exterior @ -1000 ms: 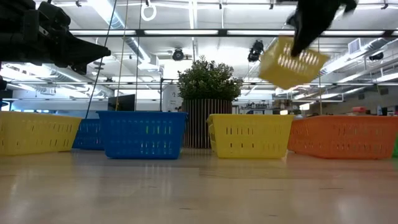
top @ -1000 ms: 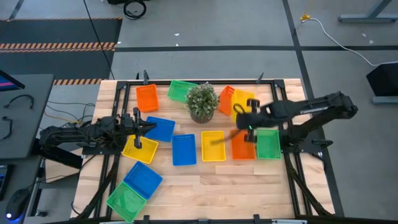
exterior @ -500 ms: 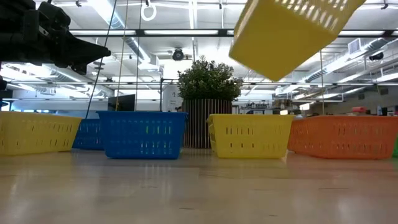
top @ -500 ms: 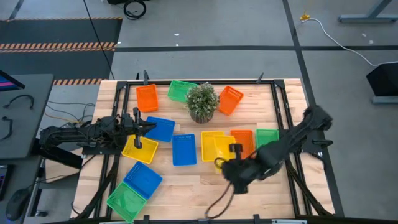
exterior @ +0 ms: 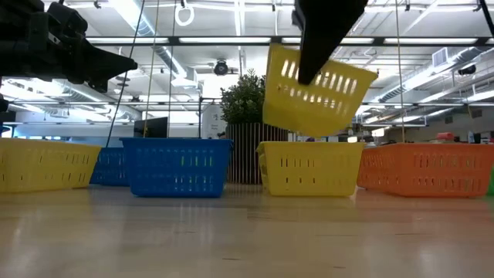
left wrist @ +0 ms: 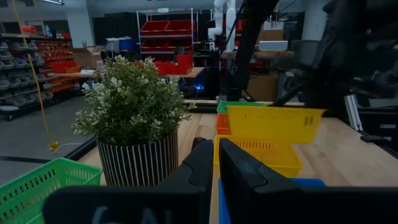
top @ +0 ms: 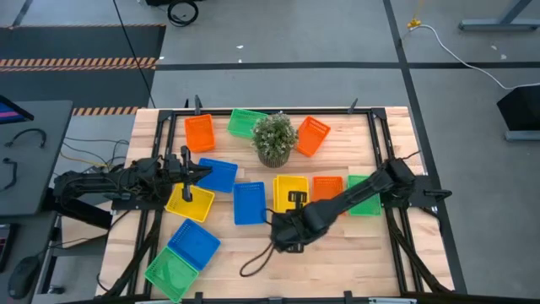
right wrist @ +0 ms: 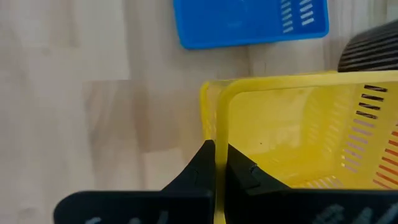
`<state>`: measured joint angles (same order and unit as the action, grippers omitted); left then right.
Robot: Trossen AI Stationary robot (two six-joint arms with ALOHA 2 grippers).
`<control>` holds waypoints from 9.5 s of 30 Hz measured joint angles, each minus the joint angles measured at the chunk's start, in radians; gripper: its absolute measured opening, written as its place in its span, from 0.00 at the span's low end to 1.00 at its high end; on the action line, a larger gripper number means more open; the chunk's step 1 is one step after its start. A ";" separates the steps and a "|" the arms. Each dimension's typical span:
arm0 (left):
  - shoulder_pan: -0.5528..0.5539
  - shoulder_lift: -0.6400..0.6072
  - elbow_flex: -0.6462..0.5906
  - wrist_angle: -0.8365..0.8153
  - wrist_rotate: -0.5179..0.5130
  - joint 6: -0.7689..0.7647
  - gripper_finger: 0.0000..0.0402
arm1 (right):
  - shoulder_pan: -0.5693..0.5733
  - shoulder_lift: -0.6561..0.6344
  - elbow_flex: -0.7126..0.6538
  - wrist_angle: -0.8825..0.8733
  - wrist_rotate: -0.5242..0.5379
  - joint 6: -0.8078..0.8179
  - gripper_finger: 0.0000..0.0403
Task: Stack baskets by color
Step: Stack the top yellow bin on top of the bottom right yellow bin, then stack the bottom blue bin on top of the middle blue bin, then stack the left yellow bin on top of the right yellow bin
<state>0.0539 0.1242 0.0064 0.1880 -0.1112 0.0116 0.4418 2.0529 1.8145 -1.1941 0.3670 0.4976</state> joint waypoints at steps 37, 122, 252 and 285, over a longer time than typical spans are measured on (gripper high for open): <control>0.000 0.000 0.000 0.001 0.000 0.000 0.09 | -0.032 0.025 -0.004 -0.005 0.072 -0.029 0.20; 0.000 0.000 0.000 0.001 0.000 0.000 0.08 | 0.101 0.150 -0.077 1.191 -0.177 -0.696 0.12; 0.000 0.000 0.000 0.001 0.000 0.000 0.10 | -0.136 0.255 0.256 0.222 -0.131 -0.473 0.24; 0.000 0.000 0.000 0.001 0.000 0.000 0.09 | -0.109 0.212 0.132 0.791 -0.335 -0.682 0.24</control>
<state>0.0538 0.1242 0.0065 0.1891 -0.1112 0.0116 0.3328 2.2652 1.9465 -0.4035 0.0322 -0.1840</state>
